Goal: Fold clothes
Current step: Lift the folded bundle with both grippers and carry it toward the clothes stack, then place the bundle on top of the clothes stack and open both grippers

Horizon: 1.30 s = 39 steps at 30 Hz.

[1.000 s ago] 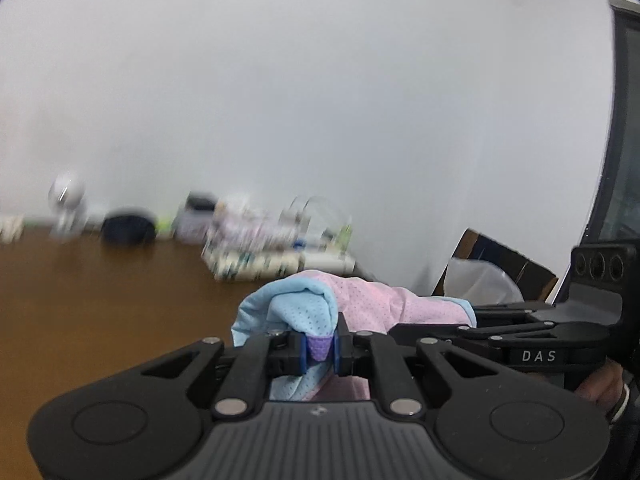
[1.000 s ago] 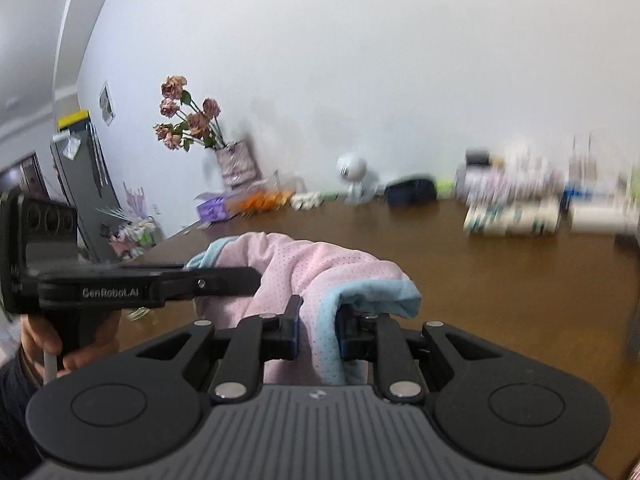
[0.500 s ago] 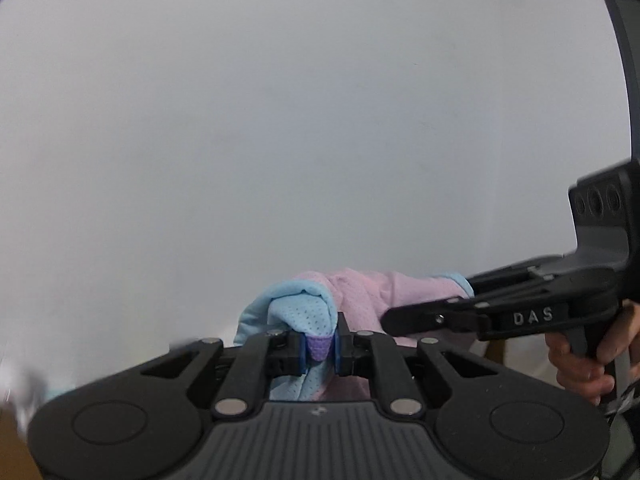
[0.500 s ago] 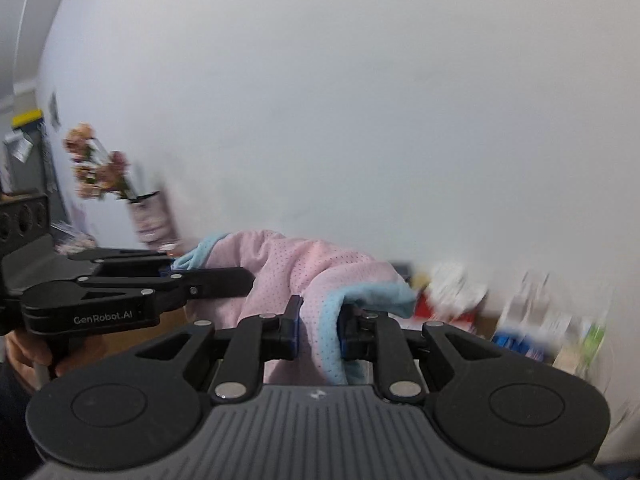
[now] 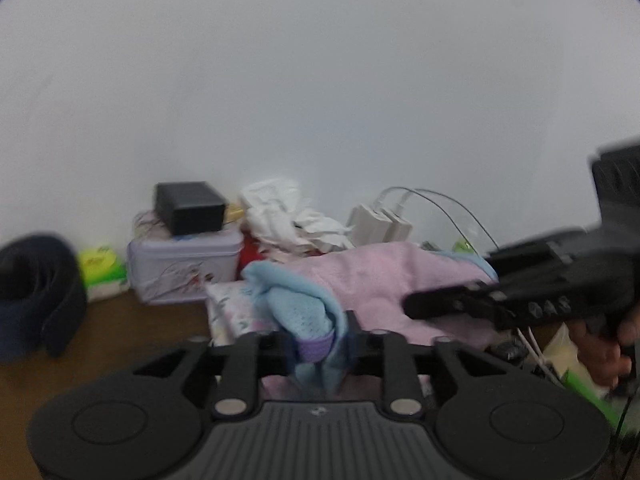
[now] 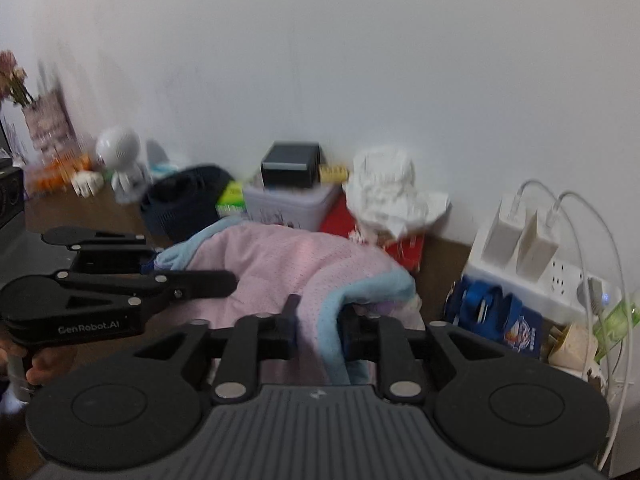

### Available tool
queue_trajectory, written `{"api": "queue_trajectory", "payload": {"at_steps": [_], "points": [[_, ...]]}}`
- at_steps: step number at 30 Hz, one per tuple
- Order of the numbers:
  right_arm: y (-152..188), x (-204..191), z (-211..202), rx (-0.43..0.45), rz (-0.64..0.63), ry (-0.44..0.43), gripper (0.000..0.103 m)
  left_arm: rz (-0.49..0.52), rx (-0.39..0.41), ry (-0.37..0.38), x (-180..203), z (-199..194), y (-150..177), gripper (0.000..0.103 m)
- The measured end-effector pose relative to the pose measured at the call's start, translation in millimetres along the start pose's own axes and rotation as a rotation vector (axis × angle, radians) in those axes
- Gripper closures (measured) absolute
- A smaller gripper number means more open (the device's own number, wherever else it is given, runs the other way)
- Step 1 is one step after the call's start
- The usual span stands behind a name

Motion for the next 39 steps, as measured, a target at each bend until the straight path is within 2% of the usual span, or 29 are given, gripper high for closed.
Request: {"api": "queue_trajectory", "payload": {"at_steps": [1, 2, 5, 6, 8, 9, 10, 11, 12, 14, 16, 18, 19, 21, 22, 23, 25, 27, 29, 31, 32, 33, 34, 37, 39], "points": [[1.8, -0.9, -2.7, 0.003, -0.007, 0.005, 0.062, -0.022, 0.008, 0.000, -4.2, -3.7, -4.3, 0.065], [0.1, -0.8, -9.0, 0.012, -0.009, 0.009, 0.060, -0.041, 0.020, -0.006, -7.0, -10.8, -10.6, 0.057], [-7.1, 6.6, -40.0, 0.095, 0.014, 0.031, 0.058, -0.065, 0.058, -0.056, -9.9, -16.3, -39.2, 0.056], [-13.4, 10.7, -47.9, 0.129, 0.032, 0.047, 0.058, -0.074, 0.071, -0.073, -10.9, -18.1, -48.7, 0.057], [-22.5, 20.4, -44.9, 0.141, 0.073, 0.080, 0.059, -0.122, 0.052, -0.106, -14.5, -14.2, -51.4, 0.061], [-26.4, 25.0, -41.0, 0.139, 0.092, 0.095, 0.068, -0.135, 0.030, -0.114, -13.9, -7.5, -50.1, 0.068], [-27.4, 28.7, -33.8, 0.126, 0.102, 0.107, 0.075, -0.134, 0.003, -0.119, -11.7, 0.2, -46.4, 0.083], [-24.4, 30.6, -23.6, 0.101, 0.100, 0.116, 0.078, -0.116, -0.025, -0.126, -8.2, 7.6, -41.2, 0.087], [-20.1, 31.5, -13.7, 0.077, 0.096, 0.126, 0.084, -0.100, -0.036, -0.141, -5.6, 12.8, -36.4, 0.087], [-12.3, 33.6, 3.5, 0.037, 0.087, 0.145, 0.084, -0.109, -0.023, -0.142, -7.5, 17.2, -33.7, 0.085], [-9.0, 38.6, 5.0, 0.044, 0.102, 0.149, 0.084, -0.169, -0.014, -0.126, -16.3, 10.0, -37.0, 0.083], [-11.9, 42.3, -8.0, 0.060, 0.114, 0.156, 0.081, -0.173, -0.005, -0.108, -16.8, -11.9, -45.4, 0.082], [-15.4, 41.8, -21.1, 0.079, 0.107, 0.164, 0.080, -0.144, 0.020, -0.108, -13.2, -27.7, -53.7, 0.080], [-21.1, 38.4, -54.8, 0.133, 0.092, 0.171, 0.079, -0.095, 0.081, -0.129, 2.9, -74.3, -67.3, 0.075], [-23.2, 35.2, -75.5, 0.165, 0.096, 0.163, 0.078, -0.092, 0.106, -0.138, 10.3, -98.3, -73.9, 0.070], [-23.3, 30.0, -95.8, 0.191, 0.101, 0.150, 0.077, -0.101, 0.122, -0.145, 17.1, -120.0, -78.1, 0.065], [-19.1, 13.6, -135.6, 0.228, 0.098, 0.130, 0.073, -0.104, 0.137, -0.166, 33.9, -158.0, -80.8, 0.063], [-9.6, -9.6, -171.4, 0.250, 0.067, 0.127, 0.071, -0.056, 0.161, -0.199, 55.0, -196.1, -76.3, 0.062], [2.6, -32.6, -206.1, 0.273, 0.051, 0.115, 0.067, -0.022, 0.189, -0.251, 78.9, -234.7, -67.2, 0.055], [17.0, -57.2, -241.7, 0.298, 0.028, 0.093, 0.054, -0.010, 0.198, -0.279, 96.5, -271.3, -50.1, 0.045], [25.1, -68.7, -258.5, 0.318, 0.019, 0.090, 0.048, 0.011, 0.199, -0.300, 106.3, -290.6, -32.7, 0.042], [35.2, -80.1, -275.2, 0.337, 0.018, 0.090, 0.033, 0.033, 0.200, -0.321, 116.2, -309.8, -15.1, 0.041], [47.0, -91.7, -289.9, 0.351, 0.016, 0.085, 0.024, 0.055, 0.201, -0.342, 126.1, -329.1, 2.5, 0.035], [86.5, -128.6, -323.1, 0.372, 0.003, 0.054, 0.013, 0.081, 0.192, -0.440, 138.0, -374.3, 70.2, 0.019], [118.4, -155.7, -330.7, 0.377, 0.011, 0.041, 0.000, 0.066, 0.176, -0.501, 138.7, -389.1, 119.2, 0.014]]}}
Point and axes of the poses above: each gripper's, at about its wrist camera, not at the fingertips, and z roughly the way its jaws point, x to its right, y to its underside, the point moved 2 cm from there along z, roughly the way its jaws point
